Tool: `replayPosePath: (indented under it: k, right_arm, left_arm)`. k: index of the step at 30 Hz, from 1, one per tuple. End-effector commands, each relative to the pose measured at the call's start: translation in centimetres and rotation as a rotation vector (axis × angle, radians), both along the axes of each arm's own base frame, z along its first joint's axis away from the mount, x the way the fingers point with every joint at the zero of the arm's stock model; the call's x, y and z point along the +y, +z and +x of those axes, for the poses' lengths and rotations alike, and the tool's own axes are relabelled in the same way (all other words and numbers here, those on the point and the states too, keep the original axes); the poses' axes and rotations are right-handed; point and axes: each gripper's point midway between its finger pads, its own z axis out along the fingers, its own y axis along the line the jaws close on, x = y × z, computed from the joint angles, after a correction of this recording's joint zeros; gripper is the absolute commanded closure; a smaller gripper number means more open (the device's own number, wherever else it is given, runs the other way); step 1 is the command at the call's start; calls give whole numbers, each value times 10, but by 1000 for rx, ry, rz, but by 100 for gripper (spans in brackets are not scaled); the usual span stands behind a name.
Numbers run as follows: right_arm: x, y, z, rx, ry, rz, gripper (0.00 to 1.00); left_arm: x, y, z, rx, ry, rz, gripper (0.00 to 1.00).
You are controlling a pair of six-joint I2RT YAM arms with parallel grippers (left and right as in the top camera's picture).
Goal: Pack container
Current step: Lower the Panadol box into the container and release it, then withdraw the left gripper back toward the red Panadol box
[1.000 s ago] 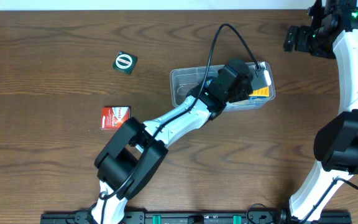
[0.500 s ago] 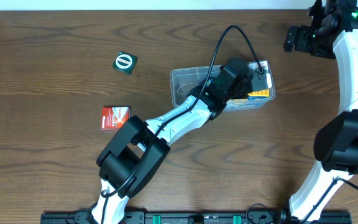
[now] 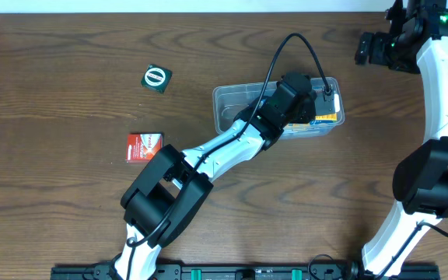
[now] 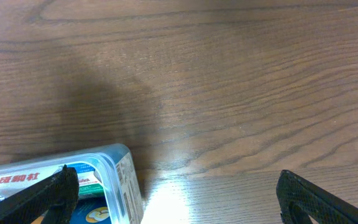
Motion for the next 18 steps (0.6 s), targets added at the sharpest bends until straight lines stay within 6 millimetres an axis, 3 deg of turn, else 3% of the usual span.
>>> replayPosePath:
  k: [1,7,11,14,17,18]
  right_arm:
    - [1,5,2,-13,-8,4,1]
    - [1,5,2,-13,-8,4,1]
    - [1,5,2,-13,-8,4,1]
    - [1,5,2,-13,-8,4,1]
    - [1,5,2,-13,-8,4,1]
    - [1,5,2,-13,-8,4,1]
  left_arm:
    - [-3,12,6,-30,5,-11,30]
    - [12,24,19,-58,131,-23,24]
    - [33,44,31,4,326,-170,20]
    - [49,56,30,70,410,-242,14]
    - [69,67,27,142,484,-286,0]
    - [77,71,26,161,506,-293,2]
